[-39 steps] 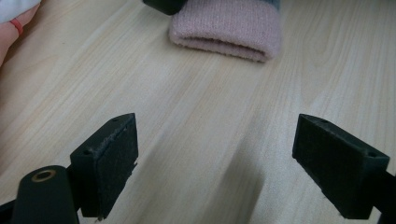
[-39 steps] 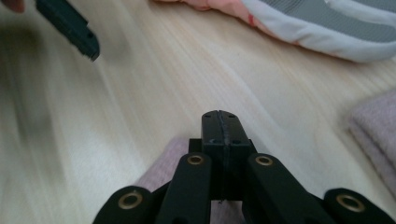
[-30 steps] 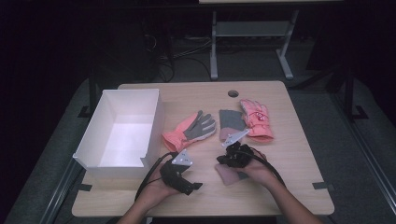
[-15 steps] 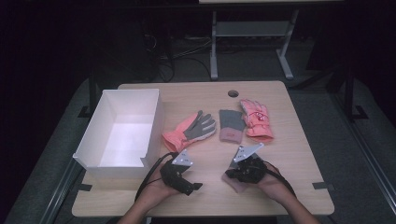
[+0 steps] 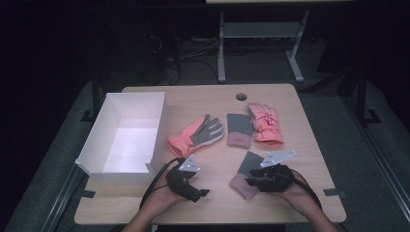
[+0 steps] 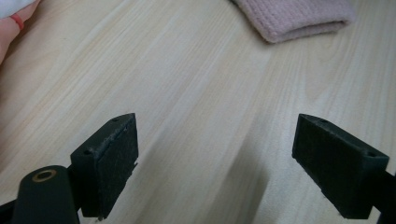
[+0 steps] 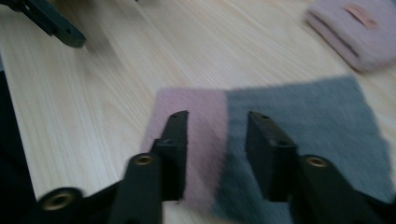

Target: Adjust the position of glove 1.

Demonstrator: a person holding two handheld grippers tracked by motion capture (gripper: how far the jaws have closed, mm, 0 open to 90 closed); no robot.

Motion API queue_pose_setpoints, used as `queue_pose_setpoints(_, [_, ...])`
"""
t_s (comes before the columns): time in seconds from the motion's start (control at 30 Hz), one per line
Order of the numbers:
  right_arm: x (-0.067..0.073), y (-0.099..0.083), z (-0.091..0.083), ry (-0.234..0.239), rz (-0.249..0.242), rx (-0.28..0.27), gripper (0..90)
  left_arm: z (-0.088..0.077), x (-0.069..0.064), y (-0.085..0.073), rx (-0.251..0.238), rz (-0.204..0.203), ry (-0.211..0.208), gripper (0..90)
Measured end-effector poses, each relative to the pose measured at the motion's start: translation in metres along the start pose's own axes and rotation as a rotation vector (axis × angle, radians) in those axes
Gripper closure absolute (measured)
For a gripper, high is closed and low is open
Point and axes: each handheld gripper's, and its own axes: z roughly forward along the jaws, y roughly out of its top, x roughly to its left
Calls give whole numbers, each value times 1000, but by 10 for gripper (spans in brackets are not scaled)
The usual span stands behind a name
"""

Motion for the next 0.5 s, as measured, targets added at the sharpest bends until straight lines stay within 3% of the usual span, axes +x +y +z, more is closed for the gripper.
queue_pose_setpoints(0.1, [-5,-12,-8,-40,26,-13,404,-1,2,3,-1,-1,11,140])
queue_pose_setpoints(0.23, [-10,-28,-18,-74,66,-23,243,0,5,8,-14,-33,16,140])
queue_pose_setpoints(0.37, [-12,-40,-23,-105,76,-32,175,0,10,20,-26,-40,31,140])
queue_pose_setpoints(0.5, [-14,-39,-23,-117,79,-38,158,0,18,35,-66,-62,40,141])
